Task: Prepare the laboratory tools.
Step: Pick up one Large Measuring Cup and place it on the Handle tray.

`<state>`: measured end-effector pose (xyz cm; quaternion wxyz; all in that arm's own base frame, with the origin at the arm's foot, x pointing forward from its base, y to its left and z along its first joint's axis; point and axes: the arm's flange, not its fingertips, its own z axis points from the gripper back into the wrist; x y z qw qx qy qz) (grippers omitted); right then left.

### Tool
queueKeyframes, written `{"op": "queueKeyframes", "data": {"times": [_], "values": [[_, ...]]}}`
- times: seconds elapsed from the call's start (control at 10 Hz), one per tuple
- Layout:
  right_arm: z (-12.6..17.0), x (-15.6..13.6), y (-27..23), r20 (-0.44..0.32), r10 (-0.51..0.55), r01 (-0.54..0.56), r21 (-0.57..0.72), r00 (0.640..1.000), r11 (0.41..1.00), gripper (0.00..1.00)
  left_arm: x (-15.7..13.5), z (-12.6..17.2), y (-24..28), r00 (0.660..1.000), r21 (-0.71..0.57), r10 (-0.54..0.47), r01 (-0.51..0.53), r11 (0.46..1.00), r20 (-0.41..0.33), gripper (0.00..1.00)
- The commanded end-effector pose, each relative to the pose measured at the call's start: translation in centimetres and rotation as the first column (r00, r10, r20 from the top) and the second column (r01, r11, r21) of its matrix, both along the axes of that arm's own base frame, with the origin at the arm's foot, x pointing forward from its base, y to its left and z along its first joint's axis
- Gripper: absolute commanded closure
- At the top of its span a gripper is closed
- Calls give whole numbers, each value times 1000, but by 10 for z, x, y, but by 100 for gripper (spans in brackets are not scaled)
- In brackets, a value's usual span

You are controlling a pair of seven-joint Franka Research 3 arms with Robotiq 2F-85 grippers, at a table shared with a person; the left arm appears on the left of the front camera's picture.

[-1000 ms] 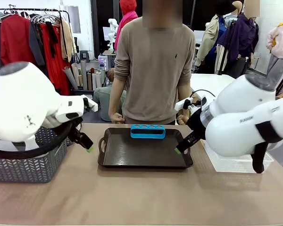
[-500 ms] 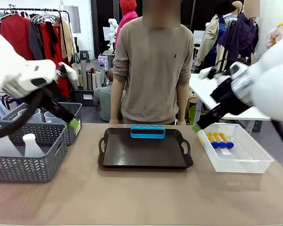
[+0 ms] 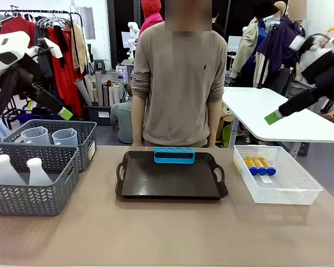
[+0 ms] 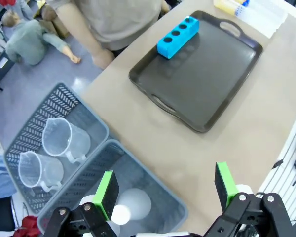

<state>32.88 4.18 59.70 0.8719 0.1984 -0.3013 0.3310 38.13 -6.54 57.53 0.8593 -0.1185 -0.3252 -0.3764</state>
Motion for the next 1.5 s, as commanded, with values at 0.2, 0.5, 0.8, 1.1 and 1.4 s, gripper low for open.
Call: {"op": "queueKeyframes", "data": {"times": [0.2, 0.5, 0.8, 1.1, 1.4], "values": [[-11, -6, 12, -2, -1, 1, -26, 1000, 1000, 0, -7, -1, -2, 1000, 6, 5, -5, 1000, 6, 0], [10, -2, 2, 8, 40, -39, -78, 999, 996, 0, 4, 11, 11, 996, 74, -77, 73, 995, 48, 0], [51, 11, -29, 17, 111, -109, -106, 994, 988, 0, 20, 45, 39, 984, 84, -144, 136, 987, 101, 0], [85, 15, -64, 40, 176, -172, -88, 984, 981, 0, 32, 74, 60, 980, 75, -165, 157, 985, 113, 0], [98, 14, -94, 99, 200, -197, -34, 975, 980, 0, 31, 96, 81, 980, 12, -118, 118, 993, 159, 0]]}}
